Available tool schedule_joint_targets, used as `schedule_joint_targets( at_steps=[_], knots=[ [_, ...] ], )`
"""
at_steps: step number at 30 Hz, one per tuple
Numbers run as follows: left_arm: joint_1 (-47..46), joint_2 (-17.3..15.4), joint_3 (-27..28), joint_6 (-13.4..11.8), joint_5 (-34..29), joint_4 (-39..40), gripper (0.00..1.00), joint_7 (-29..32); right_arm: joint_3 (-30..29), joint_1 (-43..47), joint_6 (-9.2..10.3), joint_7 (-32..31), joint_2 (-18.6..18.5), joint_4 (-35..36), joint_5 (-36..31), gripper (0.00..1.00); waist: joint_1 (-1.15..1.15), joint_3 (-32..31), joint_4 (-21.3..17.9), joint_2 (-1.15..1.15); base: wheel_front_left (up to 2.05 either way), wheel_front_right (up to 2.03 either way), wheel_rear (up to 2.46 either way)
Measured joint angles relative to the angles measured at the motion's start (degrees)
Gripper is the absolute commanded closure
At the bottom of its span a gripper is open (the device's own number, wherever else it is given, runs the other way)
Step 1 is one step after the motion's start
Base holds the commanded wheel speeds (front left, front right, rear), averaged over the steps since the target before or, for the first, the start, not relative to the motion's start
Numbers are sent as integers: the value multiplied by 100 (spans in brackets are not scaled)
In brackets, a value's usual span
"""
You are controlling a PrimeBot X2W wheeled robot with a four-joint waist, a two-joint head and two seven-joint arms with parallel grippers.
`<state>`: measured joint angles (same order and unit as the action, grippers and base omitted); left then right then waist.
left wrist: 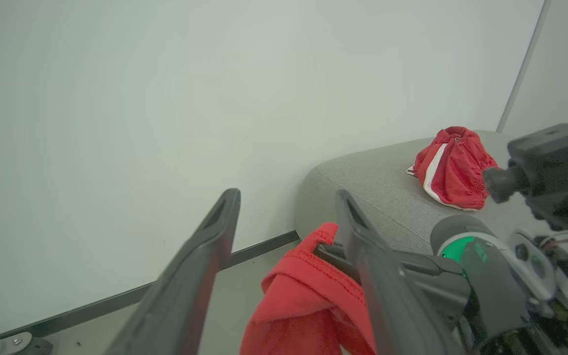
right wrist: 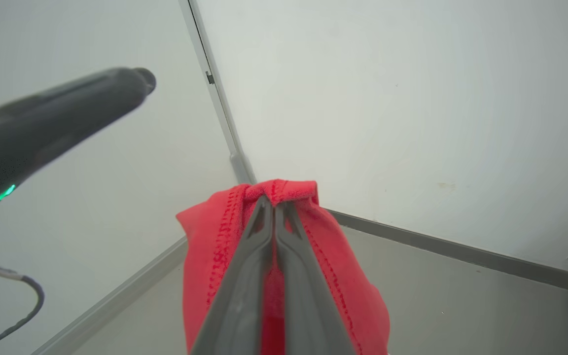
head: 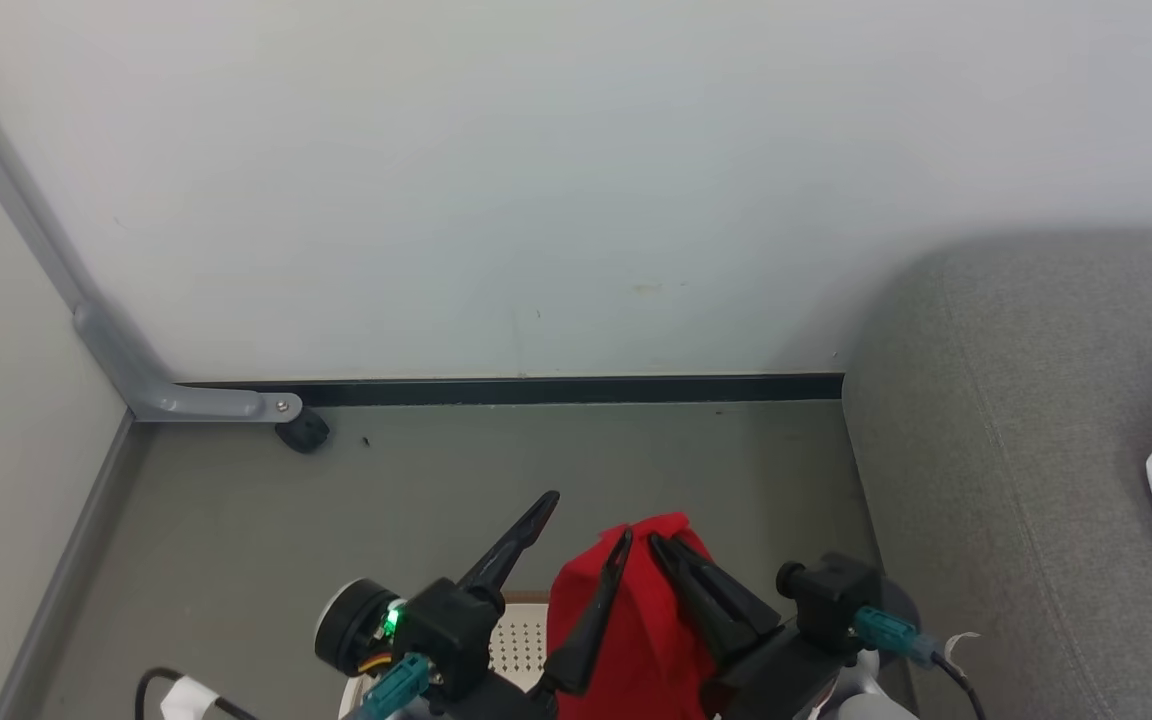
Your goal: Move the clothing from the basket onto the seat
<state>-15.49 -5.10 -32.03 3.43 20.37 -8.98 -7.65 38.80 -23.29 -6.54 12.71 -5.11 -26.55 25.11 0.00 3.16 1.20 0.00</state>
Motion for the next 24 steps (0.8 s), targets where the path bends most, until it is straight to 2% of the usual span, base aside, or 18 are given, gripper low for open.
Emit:
schedule_joint_targets(
  at_steps=[5,7,24],
  knots=[
    [250,-105,-1,-48,-33,105,0,-1,-153,-39,34,37,-80,-97,19,100,0,-2,-58,0,0,0,0],
    [332,-157,-31,-49,-37,167,0,-1,-301,-82,103,51,-142,-114,49,100,0,7,-121,0,0,0,0],
    [553,-199,-265,-85,-89,431,0,2,-927,-211,353,107,-516,-168,121,100,0,111,-594,0,0,0,0]
  ],
)
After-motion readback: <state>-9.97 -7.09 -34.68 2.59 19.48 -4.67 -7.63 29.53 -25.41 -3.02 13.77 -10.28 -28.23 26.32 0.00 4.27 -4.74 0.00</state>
